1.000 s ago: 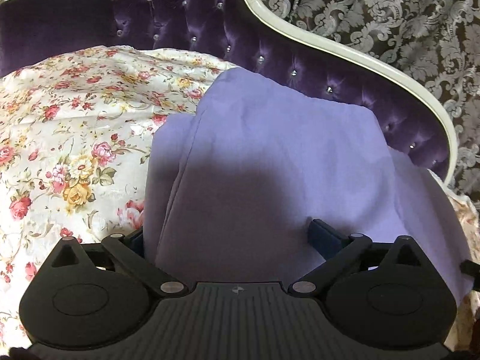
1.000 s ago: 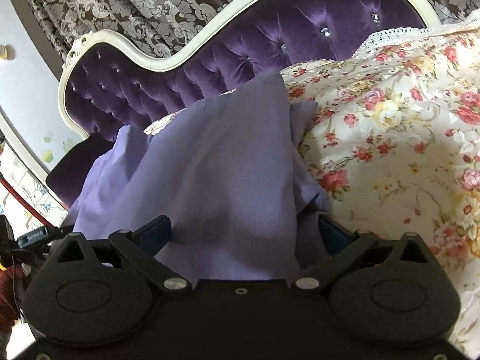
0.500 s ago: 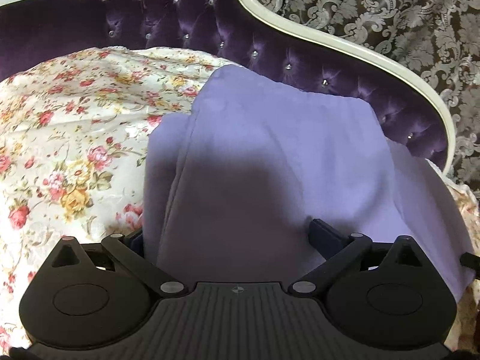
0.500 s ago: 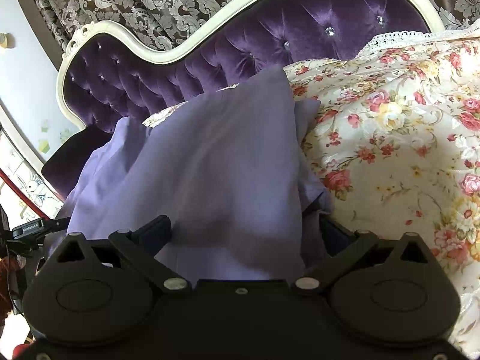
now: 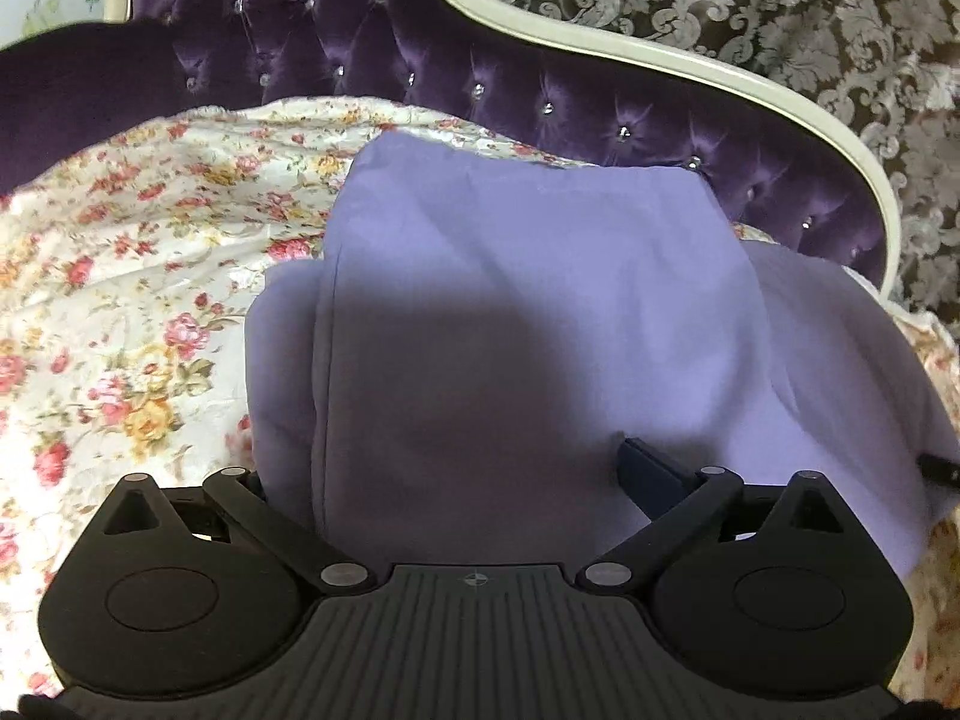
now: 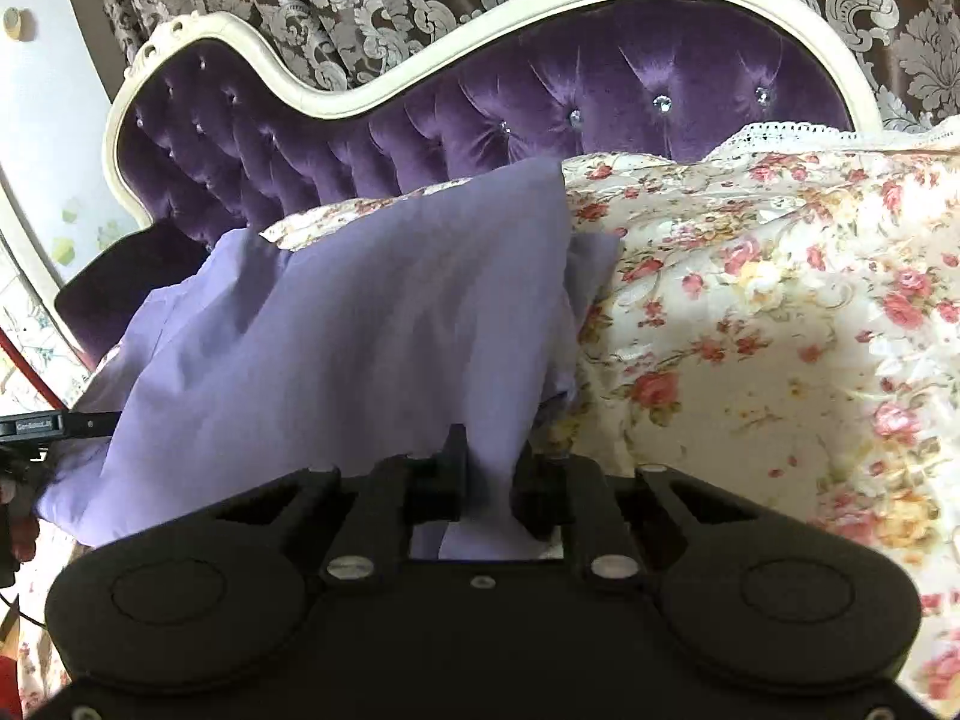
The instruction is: Fold small clothes
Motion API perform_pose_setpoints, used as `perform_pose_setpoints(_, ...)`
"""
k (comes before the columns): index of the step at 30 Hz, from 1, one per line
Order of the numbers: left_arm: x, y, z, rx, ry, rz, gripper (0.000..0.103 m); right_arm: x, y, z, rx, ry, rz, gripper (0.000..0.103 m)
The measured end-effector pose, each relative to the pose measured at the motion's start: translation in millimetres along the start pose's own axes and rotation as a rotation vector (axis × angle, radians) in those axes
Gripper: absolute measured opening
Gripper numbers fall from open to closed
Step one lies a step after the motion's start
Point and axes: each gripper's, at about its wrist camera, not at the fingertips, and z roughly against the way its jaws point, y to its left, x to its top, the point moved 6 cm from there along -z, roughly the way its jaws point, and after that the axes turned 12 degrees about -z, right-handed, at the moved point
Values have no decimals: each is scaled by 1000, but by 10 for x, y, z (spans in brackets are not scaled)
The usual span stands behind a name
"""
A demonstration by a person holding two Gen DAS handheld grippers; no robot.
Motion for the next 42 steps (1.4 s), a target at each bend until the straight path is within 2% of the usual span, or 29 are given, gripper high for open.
perform_pose_setpoints(2, -54, -46, 135, 14, -10, -19, 102, 4, -20, 86, 32, 19, -25, 19)
perform_pose_setpoints(8, -311, -165, 564, 13, -20, -31, 102, -171, 53, 380, 73, 64, 23, 18)
perform_pose_setpoints(14, -720, -193, 871, -9, -34, 41, 102, -433, 117, 667, 86, 112, 62, 17)
perform_pose_setpoints(18, -1006, -38, 858, 22, -67, 201, 103, -604, 136, 680, 17, 106, 124, 16)
perform_pose_setpoints(20, -1079, 10, 783, 22, -68, 246, 103, -650, 140, 628, -24, 105, 137, 15)
perform_pose_setpoints(24, -1082, 20, 711, 87, -70, 219, 103, -706, 182, 557, -101, 83, 215, 15)
perform_pose_setpoints(27, -1072, 49, 718, 106, -73, 235, 103, -713, 157, 561, -111, 82, 200, 16)
perform_pose_setpoints(30, -1125, 49, 754, 95, -66, 253, 103, -710, 138, 580, -109, 80, 181, 22)
perform_pose_setpoints(31, -1109, 42, 788, 102, -61, 238, 103, -704, 138, 592, -109, 78, 181, 27)
perform_pose_setpoints(32, -1124, 25, 836, 112, -56, 221, 103, -685, 126, 614, -112, 70, 178, 37)
perform_pose_setpoints(34, -1098, 7, 976, 155, -56, 181, 103, -647, 104, 669, -111, 54, 159, 48)
perform_pose_setpoints(36, -1028, -3, 1160, 196, -85, 164, 103, -589, 86, 737, -114, 25, 143, 53)
perform_pose_setpoints(38, -924, -3, 1354, 236, -123, 163, 103, -510, 76, 822, -112, -21, 123, 67)
perform_pose_setpoints(42, -568, -177, 1604, 319, -171, 104, 103, -379, 145, 900, -107, -105, 108, 75)
